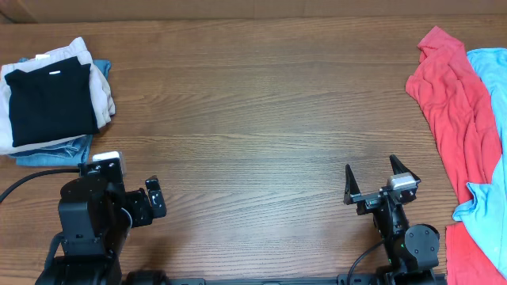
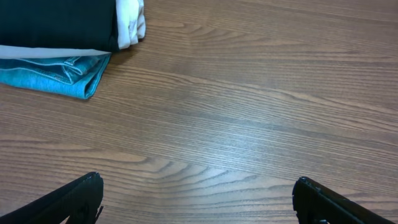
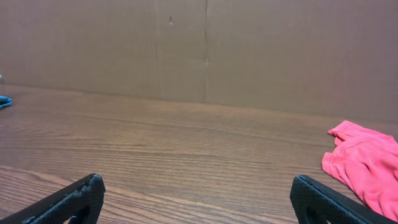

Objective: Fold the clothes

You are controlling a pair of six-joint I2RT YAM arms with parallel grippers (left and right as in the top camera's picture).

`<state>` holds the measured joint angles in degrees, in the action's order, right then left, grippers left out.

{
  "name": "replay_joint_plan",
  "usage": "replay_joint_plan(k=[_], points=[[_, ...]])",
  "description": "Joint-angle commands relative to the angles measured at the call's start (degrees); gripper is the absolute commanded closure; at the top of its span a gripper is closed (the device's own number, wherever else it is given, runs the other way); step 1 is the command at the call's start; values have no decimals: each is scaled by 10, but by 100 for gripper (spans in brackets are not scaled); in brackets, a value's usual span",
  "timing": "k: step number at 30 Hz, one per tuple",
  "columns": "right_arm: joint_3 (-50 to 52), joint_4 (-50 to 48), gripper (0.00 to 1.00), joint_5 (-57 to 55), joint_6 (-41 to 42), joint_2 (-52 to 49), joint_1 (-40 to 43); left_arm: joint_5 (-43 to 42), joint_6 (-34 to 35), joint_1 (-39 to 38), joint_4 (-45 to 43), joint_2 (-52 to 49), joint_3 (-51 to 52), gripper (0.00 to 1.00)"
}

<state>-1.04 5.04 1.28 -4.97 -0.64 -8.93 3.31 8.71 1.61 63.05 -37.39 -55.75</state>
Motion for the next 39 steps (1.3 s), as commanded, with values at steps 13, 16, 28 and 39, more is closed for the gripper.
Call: replay_joint_plan(k=[13,16,28,39], points=[[6,-3,0,3,-4,5,4,7,7,2,-3,82,69,0],[6,-3,0,3,-4,5,4,7,7,2,-44,133,133,0],[6,-3,0,3,-4,5,4,7,-6,-36,-392,361,429,0],[6,-3,0,3,-4,5,4,8,-96,-36,-645,372,555,0]])
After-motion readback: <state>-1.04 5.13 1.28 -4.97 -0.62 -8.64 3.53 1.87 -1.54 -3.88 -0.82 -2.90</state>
